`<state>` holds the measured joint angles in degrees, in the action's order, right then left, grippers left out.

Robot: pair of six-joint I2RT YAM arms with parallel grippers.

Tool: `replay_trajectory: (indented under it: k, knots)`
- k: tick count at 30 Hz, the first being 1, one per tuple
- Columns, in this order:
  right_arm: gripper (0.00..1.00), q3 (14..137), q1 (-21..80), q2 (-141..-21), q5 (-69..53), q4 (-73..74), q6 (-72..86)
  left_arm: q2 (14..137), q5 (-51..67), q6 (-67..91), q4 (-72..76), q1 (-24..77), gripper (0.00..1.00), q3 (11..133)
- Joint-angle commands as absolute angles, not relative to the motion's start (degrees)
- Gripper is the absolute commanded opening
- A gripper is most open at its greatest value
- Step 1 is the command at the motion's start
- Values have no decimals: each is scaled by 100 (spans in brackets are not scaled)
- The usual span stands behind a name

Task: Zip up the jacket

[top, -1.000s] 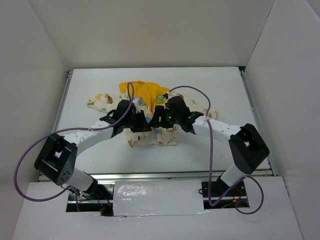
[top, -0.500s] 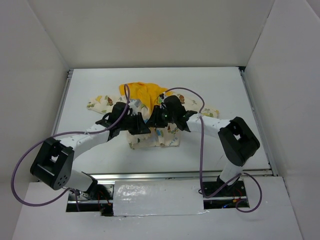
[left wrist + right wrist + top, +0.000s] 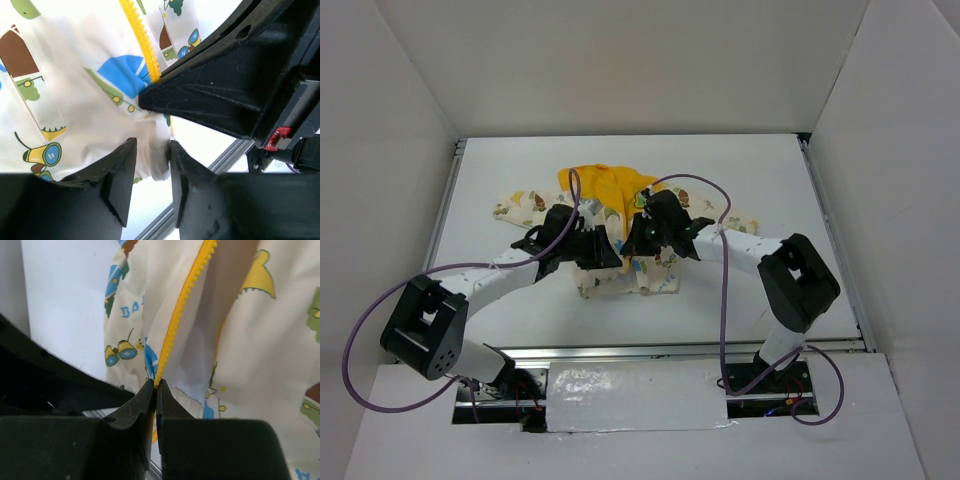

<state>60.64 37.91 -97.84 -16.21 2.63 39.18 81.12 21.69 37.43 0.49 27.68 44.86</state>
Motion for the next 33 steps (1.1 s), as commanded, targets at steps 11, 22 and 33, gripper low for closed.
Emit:
replay_trajectory:
  k: [11,22,33]
  knots:
    - [2,6258,3762,-9404,-1371,782,3788,8428,2505,3665,510,2742,52,4518]
    - [3,6714,3850,-9527,-1134,1247,3788,8393,2558,3691,624,2760,56,4509]
    - [0,7048,3999,-9729,-616,1774,3806,8332,2514,3753,536,2848,56,4684]
